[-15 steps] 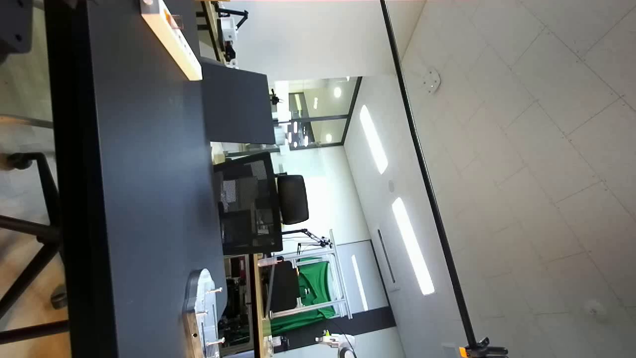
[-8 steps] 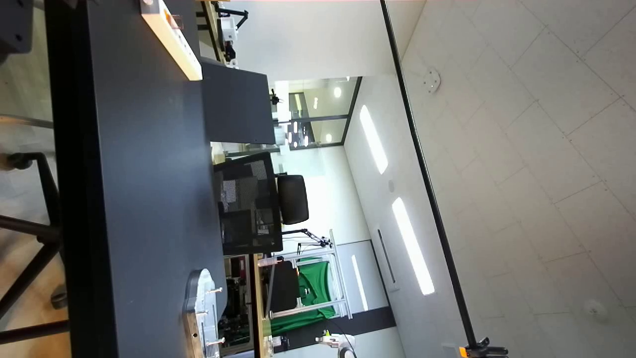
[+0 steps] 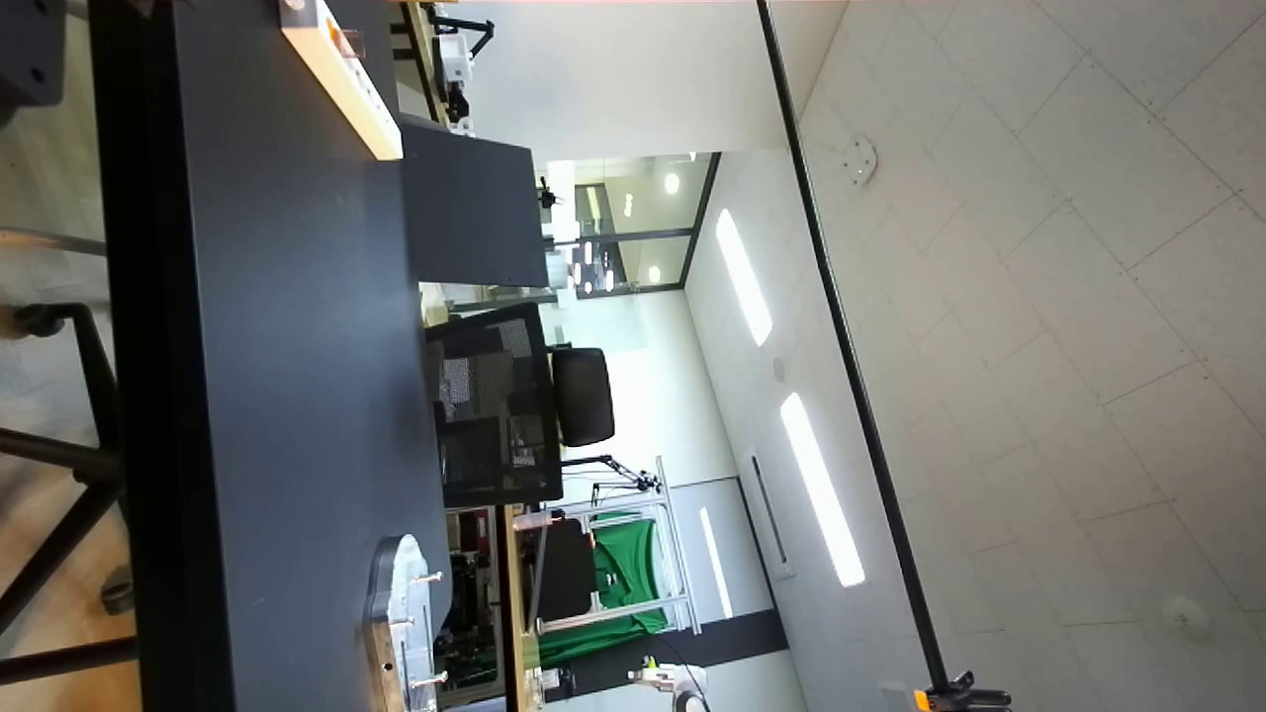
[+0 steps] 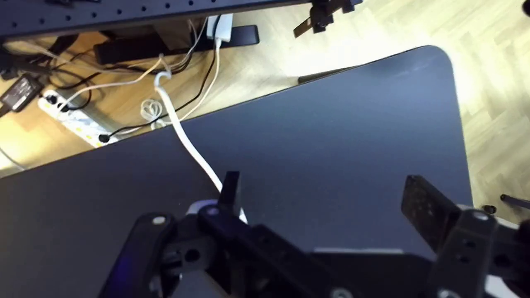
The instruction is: Turn off the big switch on the adapter
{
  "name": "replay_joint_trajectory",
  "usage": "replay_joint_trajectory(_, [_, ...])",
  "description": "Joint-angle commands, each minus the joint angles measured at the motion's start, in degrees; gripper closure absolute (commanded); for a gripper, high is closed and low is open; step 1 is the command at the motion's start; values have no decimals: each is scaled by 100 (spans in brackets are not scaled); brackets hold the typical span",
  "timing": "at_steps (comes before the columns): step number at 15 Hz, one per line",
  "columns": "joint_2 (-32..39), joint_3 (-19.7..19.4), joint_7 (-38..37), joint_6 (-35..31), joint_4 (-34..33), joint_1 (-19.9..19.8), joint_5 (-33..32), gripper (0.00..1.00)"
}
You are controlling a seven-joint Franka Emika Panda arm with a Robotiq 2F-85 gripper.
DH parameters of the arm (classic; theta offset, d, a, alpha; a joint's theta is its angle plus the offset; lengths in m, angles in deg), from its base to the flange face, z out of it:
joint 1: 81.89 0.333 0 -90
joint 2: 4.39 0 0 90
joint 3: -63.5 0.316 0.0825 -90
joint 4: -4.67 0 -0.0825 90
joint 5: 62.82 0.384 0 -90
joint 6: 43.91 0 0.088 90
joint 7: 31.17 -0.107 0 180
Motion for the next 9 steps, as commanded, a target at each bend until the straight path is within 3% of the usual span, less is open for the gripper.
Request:
replay_joint_trajectory(1, [597,-18,427,-604,-404,-197,-699,0])
replay_joint_trajectory(2, [784,-46,538,-944,-478,-228,-857,25])
replay_joint_trajectory(3, [951,-68,605,-1260,-540,-252,-975,26])
replay_joint_trajectory(9, [2164,-212,890,-3164,-945,-247,-1133,68])
